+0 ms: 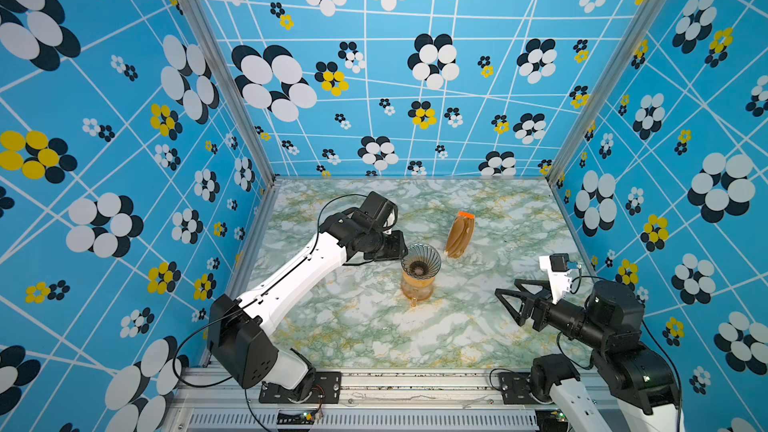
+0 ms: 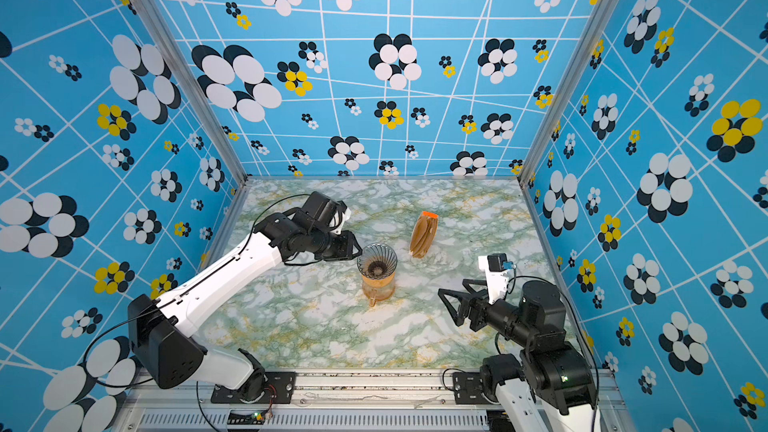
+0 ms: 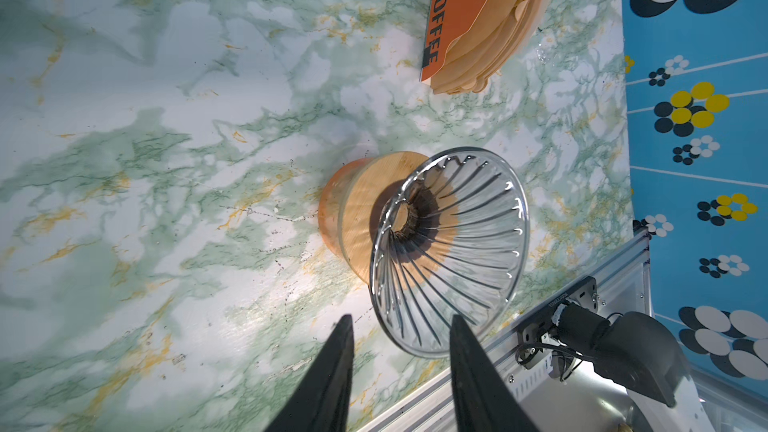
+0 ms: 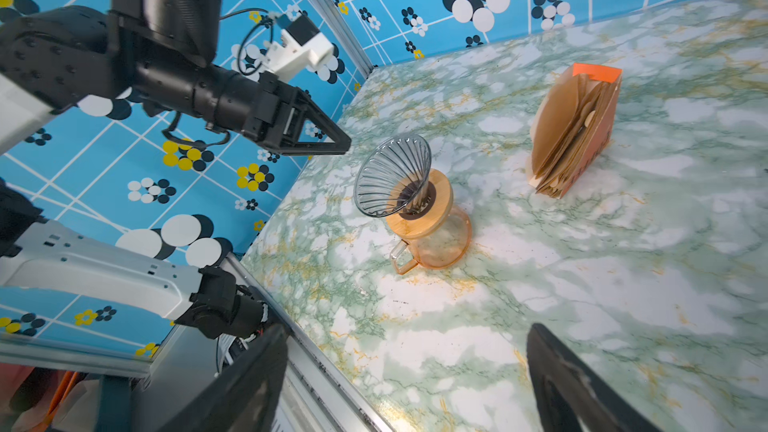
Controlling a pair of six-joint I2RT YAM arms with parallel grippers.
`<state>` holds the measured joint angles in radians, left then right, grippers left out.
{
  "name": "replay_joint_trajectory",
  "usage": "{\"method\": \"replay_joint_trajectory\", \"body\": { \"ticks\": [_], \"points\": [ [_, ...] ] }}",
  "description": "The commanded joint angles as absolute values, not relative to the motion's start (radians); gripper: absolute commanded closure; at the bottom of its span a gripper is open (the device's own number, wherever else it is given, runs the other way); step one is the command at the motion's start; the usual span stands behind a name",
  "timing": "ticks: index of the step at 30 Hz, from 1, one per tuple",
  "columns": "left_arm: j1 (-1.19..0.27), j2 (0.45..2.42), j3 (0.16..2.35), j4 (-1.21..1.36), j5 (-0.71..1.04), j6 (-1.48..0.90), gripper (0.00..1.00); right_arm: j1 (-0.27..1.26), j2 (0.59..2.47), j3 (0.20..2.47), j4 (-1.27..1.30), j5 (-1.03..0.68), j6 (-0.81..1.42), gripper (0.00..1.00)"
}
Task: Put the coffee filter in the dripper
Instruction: 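Open the left gripper and raise it off the dripper while the right arm lifts, then move the right gripper over the coffee filter box and lower toward the filters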
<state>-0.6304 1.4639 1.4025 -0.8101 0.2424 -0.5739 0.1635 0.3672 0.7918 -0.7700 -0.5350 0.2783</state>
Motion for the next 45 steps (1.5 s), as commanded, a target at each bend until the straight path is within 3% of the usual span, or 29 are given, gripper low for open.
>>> {"method": "replay_joint_trajectory", "body": {
  "ticks": [1, 15, 21, 25, 27, 38, 45],
  "points": [
    [-0.633, 1.449, 1.466, -0.848, 0.216, -0.497, 0.60, 0.171, 0.392, 0.816, -0.790, -0.446, 0.294, 0.10],
    [-0.684, 1.634, 1.751, -0.854, 0.186, -0.347, 0.63, 0.171, 0.449, 0.859, -0.777, -0.373, 0.322, 0.11],
    [-0.686, 1.580, 1.697, -0.750, 0.280, -0.247, 0.61, 0.171, 0.551, 0.891, -0.744, -0.273, 0.351, 0.20],
    [-0.684, 1.515, 1.622, -0.675, 0.352, -0.189, 0.58, 0.170, 0.634, 0.893, -0.686, -0.261, 0.383, 0.32],
    [-0.681, 1.478, 1.588, -0.647, 0.373, -0.169, 0.49, 0.170, 0.686, 0.901, -0.667, -0.261, 0.393, 0.39],
    [-0.668, 1.316, 1.382, -0.482, 0.453, -0.163, 0.01, 0.198, 0.946, 1.006, -0.584, -0.190, 0.371, 0.47],
    [-0.670, 1.189, 1.232, -0.352, 0.369, -0.201, 0.01, 0.245, 1.134, 1.111, -0.553, -0.121, 0.337, 0.64]
  ]
}}
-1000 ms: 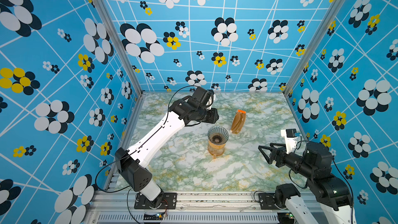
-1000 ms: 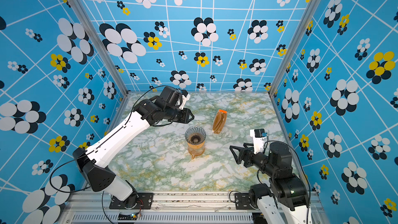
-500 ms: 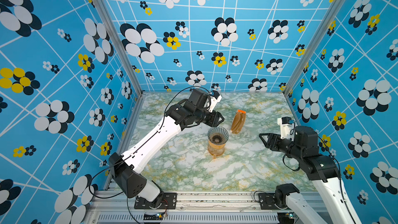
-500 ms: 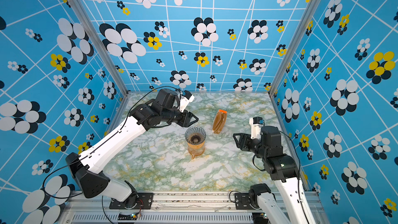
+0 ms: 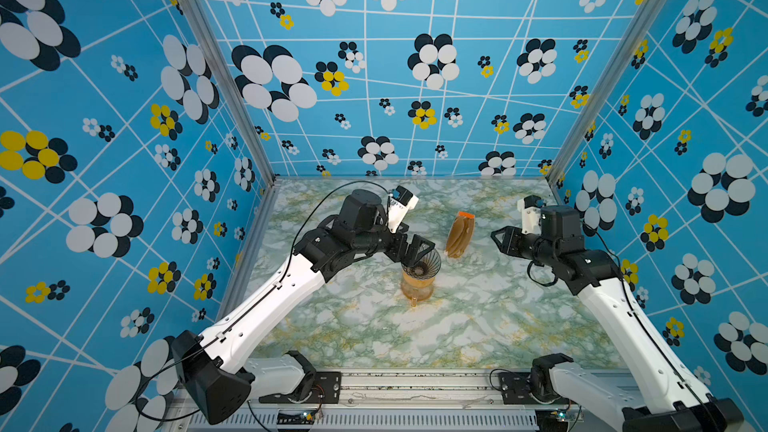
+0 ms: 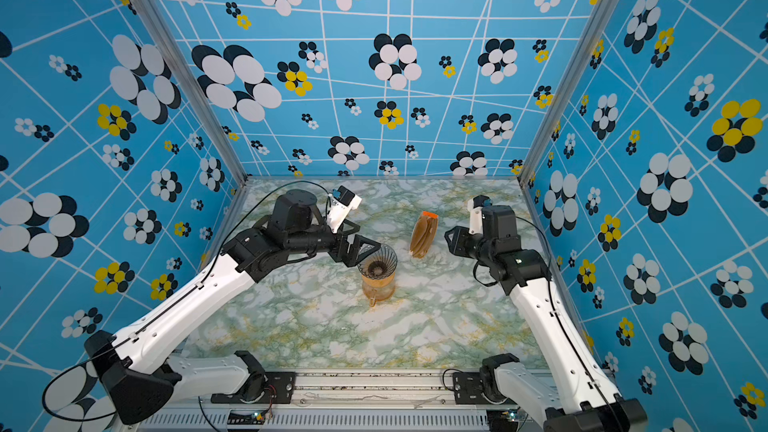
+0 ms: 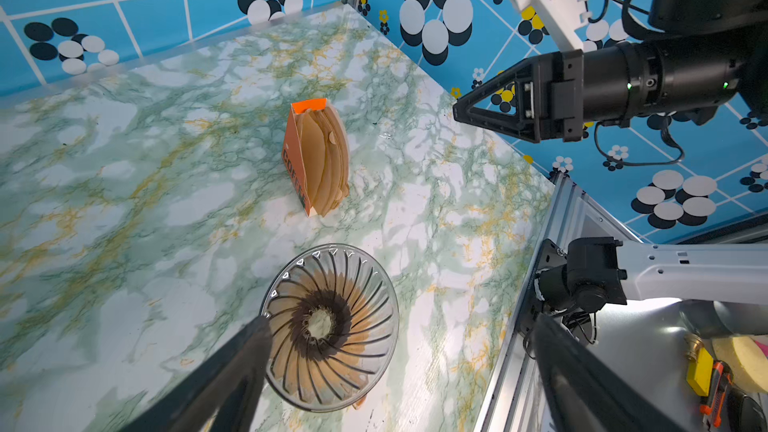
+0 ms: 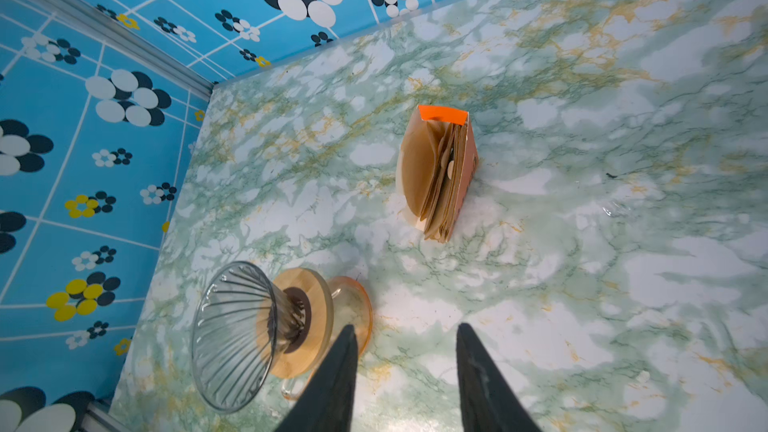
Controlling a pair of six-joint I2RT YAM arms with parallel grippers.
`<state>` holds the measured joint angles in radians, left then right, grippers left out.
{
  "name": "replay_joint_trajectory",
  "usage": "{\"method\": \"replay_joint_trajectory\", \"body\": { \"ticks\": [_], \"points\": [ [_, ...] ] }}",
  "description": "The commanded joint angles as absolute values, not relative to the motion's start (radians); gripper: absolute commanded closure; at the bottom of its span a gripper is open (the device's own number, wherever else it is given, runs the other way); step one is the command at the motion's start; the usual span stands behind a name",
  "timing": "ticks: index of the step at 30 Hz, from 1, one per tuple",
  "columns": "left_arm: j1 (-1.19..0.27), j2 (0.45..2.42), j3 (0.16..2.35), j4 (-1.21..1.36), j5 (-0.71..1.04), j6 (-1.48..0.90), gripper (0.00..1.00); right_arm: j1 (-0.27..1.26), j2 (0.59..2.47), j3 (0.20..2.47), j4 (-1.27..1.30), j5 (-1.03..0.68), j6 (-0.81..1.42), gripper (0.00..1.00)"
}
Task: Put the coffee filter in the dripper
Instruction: 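Move the right gripper over the coffee filter box and lower toward the filters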
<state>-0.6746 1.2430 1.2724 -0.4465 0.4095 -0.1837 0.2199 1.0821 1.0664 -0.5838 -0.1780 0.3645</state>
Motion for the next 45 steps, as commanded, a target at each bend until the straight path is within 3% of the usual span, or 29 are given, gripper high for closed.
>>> {"method": "replay_joint_trajectory", "body": {
  "ticks": [1, 13, 45],
  "points": [
    [-0.670, 1.173, 1.212, -0.340, 0.356, -0.211, 0.01, 0.258, 1.165, 1.127, -0.554, -0.102, 0.329, 0.66],
    [-0.707, 1.071, 1.160, -0.314, 0.313, -0.195, 0.01, 0.331, 1.489, 1.318, -0.562, 0.009, 0.250, 0.80],
    [-0.729, 1.075, 1.161, -0.335, 0.305, -0.166, 0.01, 0.337, 1.787, 1.430, -0.484, 0.053, 0.221, 0.82]
  ]
}}
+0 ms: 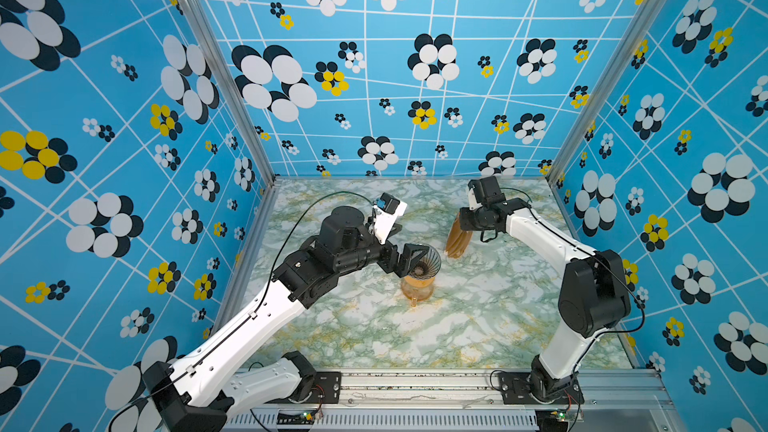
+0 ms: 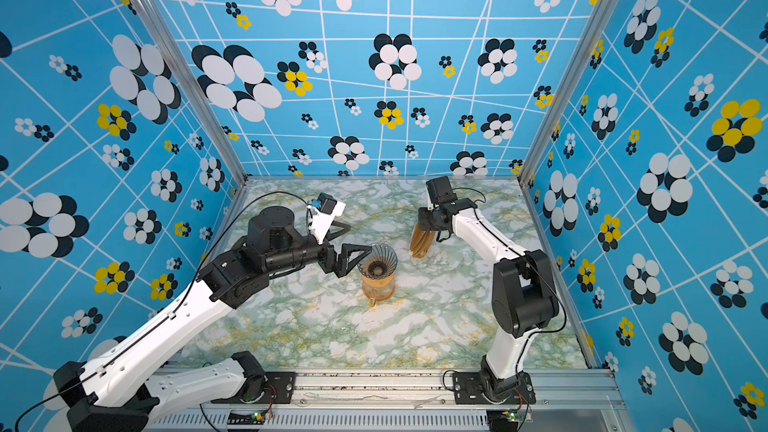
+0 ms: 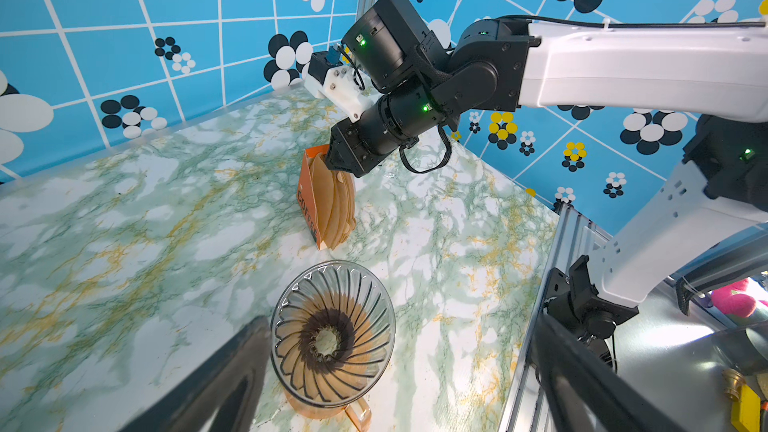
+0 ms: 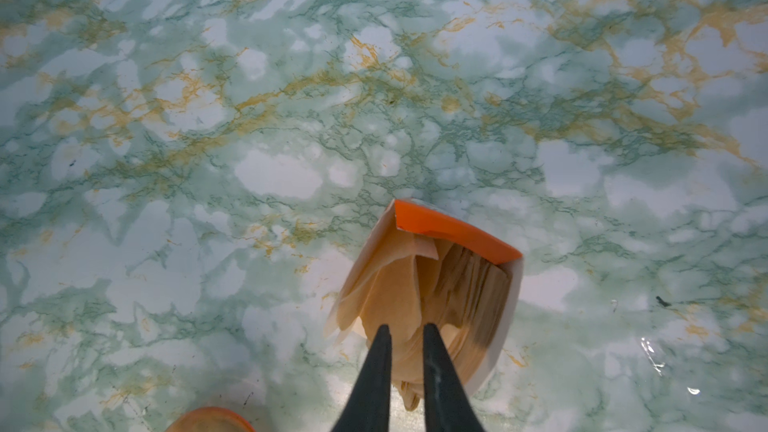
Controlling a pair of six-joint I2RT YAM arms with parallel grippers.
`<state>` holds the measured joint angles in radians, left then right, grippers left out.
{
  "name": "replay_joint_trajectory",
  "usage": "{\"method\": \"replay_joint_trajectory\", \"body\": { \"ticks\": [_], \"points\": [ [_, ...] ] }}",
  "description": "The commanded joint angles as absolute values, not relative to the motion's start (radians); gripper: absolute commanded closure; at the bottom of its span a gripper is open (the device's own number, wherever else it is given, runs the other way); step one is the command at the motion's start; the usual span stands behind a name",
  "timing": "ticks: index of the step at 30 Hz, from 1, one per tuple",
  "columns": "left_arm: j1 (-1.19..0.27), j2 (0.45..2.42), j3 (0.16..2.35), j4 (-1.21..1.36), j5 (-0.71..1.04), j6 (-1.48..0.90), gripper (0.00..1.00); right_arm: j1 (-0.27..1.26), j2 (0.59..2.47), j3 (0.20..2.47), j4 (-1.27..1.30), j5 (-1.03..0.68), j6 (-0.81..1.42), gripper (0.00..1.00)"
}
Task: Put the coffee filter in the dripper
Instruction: 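Move the right gripper over the coffee filter box and lower toward the filters, then pinch the front brown paper filter with the right gripper and pull it out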
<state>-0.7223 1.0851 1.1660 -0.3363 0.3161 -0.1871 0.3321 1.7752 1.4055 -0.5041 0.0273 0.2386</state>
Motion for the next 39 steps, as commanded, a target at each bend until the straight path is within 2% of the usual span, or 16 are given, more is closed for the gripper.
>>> {"method": "replay_joint_trajectory", "body": {
  "ticks": [1, 25, 39],
  "points": [
    [-0.728, 1.074, 1.161, -0.336, 0.305, -0.164, 0.01, 0.337, 1.792, 1.428, -0.482, 0.054, 0.222, 0.82],
    [-0.730, 1.066, 1.169, -0.357, 0.278, -0.145, 0.01, 0.337, 1.881, 1.464, -0.464, 0.052, 0.218, 0.85],
    [-0.729, 1.058, 1.170, -0.365, 0.264, -0.131, 0.01, 0.338, 1.836, 1.455, -0.475, 0.057, 0.205, 0.96]
  ]
}}
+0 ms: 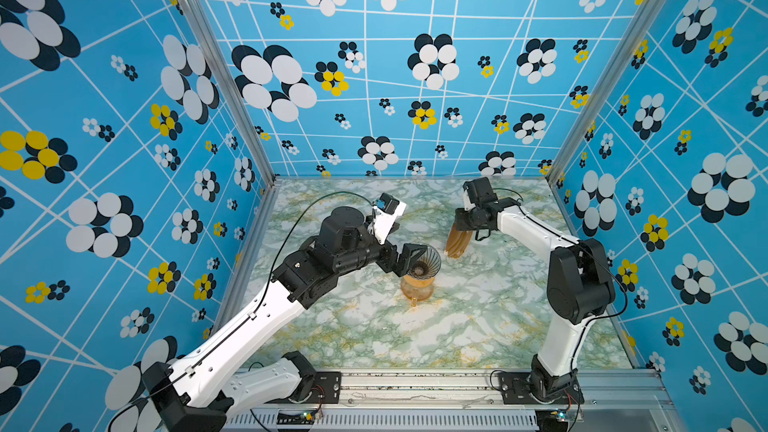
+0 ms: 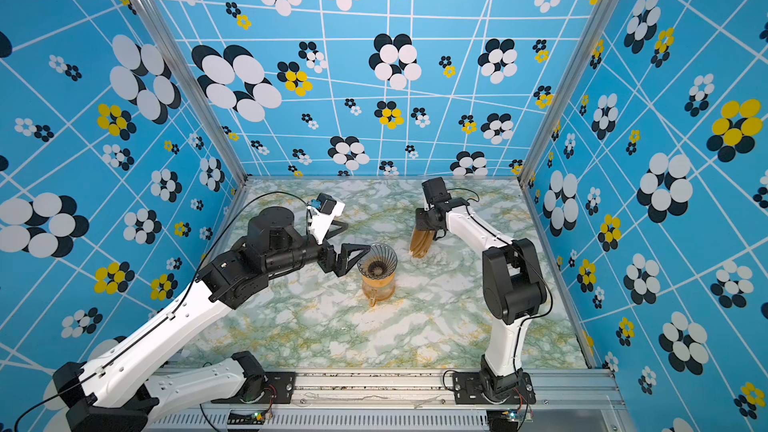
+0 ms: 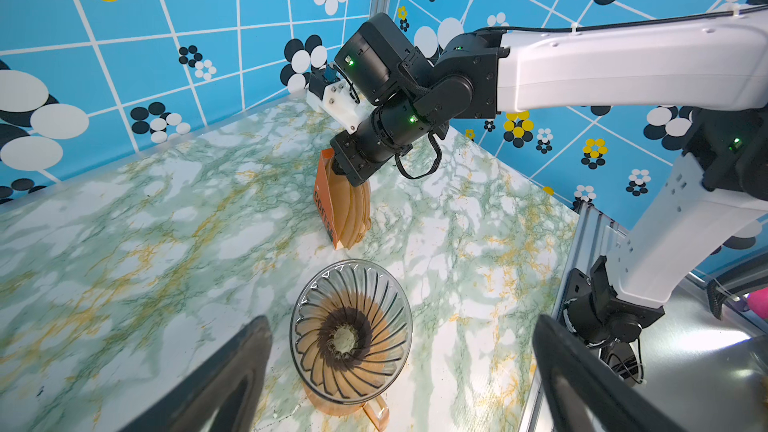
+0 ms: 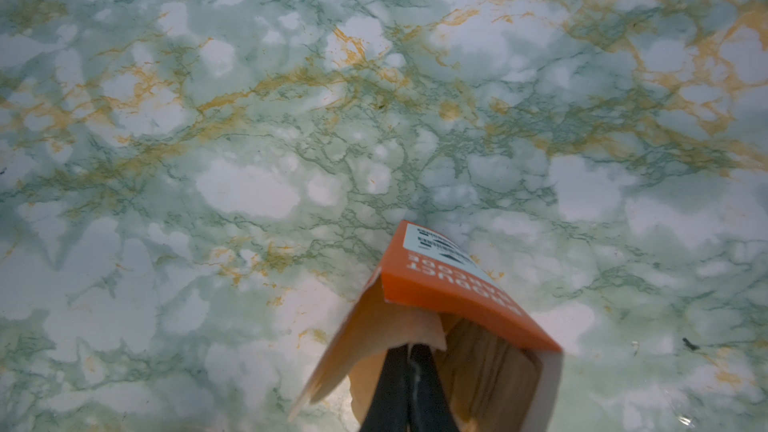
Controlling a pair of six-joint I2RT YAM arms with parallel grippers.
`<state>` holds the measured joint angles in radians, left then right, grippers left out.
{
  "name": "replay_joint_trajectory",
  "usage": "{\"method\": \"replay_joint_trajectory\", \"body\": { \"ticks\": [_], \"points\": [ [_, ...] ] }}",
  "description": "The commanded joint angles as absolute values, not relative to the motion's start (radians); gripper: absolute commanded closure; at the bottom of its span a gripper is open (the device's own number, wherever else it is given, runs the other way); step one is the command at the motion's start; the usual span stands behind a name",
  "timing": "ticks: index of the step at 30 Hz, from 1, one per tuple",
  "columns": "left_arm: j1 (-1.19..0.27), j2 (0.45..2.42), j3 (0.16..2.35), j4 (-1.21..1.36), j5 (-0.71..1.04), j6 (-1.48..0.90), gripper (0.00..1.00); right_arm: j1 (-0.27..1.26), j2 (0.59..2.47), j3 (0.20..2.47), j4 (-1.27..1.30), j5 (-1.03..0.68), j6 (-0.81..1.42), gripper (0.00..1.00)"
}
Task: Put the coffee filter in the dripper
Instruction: 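Pinch the front brown paper filter with the right gripper and pull it out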
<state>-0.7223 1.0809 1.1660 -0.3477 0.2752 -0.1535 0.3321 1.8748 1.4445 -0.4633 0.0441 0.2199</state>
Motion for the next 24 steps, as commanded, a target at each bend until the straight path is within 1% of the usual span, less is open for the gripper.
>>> {"method": "replay_joint_trajectory", "body": {
  "ticks": [1, 17, 24],
  "points": [
    [-0.730, 1.058, 1.170, -0.365, 0.264, -0.131, 0.01, 0.338, 1.829, 1.453, -0.477, 0.057, 0.201, 0.96],
    [-0.729, 1.055, 1.172, -0.370, 0.253, -0.128, 0.01, 0.339, 1.634, 1.402, -0.547, 0.029, 0.172, 0.98],
    [-0.730, 1.056, 1.176, -0.379, 0.241, -0.123, 0.01, 0.362, 1.511, 1.381, -0.611, 0.020, 0.167, 0.98]
  ]
}}
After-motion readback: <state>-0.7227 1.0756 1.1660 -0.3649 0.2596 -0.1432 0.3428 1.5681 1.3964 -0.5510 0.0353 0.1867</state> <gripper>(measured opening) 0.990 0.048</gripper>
